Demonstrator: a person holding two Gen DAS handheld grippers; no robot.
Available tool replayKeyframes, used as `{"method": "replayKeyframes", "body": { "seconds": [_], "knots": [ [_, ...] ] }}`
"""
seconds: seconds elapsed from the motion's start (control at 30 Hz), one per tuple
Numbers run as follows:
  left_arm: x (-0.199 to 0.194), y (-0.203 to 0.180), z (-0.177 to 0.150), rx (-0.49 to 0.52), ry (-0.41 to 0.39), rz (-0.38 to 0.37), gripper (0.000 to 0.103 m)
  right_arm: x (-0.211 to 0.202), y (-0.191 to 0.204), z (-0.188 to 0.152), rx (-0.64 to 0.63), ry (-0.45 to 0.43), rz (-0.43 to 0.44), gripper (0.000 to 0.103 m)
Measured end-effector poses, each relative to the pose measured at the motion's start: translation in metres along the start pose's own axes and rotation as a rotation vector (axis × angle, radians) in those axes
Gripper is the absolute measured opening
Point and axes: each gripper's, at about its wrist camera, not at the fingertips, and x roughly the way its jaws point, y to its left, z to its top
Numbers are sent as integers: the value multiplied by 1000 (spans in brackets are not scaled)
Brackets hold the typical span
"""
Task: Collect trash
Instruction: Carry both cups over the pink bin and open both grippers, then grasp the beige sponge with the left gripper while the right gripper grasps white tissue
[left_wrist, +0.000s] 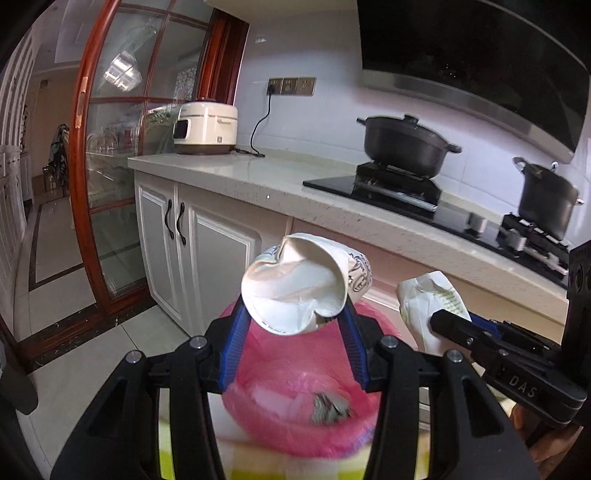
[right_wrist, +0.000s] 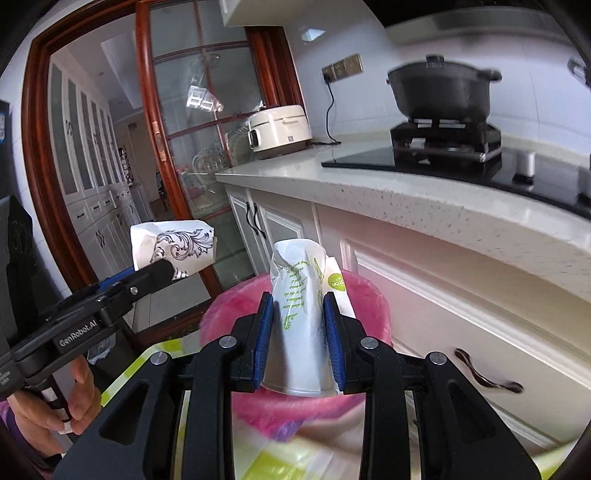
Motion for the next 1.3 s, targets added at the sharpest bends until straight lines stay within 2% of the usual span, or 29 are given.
{"method": "replayKeyframes", "body": {
  "seconds": [0.17,0.2,0.27,0.37,0.5,0.57,0.63,0.7,0.8,1.03,1.17,1.3],
  "knots": [
    [55,5,-10,26,29,12,48,41,-17,-2,10,22,14,32],
    [64,6,-12,35,35,19,54,49,-21,-4,16,27,15,34],
    [74,9,-17,43,36,38,57,59,-30,-8,26,28,10,39],
    [78,13,-23,45,33,51,57,62,-38,-12,32,29,7,39],
    [61,17,-30,47,25,68,57,41,-42,-19,33,28,3,39],
    [37,12,-34,64,7,79,60,21,-38,-20,26,27,1,39],
    [3,7,-38,80,-23,102,80,-8,-31,-23,12,26,-5,39],
    [-35,2,-41,78,-59,106,88,-41,-23,-27,4,22,-5,40],
    [-84,-6,-47,88,-85,116,98,-99,-6,-40,-10,6,-22,53],
    [-195,-28,-79,143,-101,133,98,-211,35,-84,-8,-37,-65,76],
    [-243,-30,-108,141,-93,143,98,-253,58,-115,0,-26,-65,78],
    [-283,-25,-140,79,-87,146,98,-281,74,-146,22,-13,-78,79]
  ]
}}
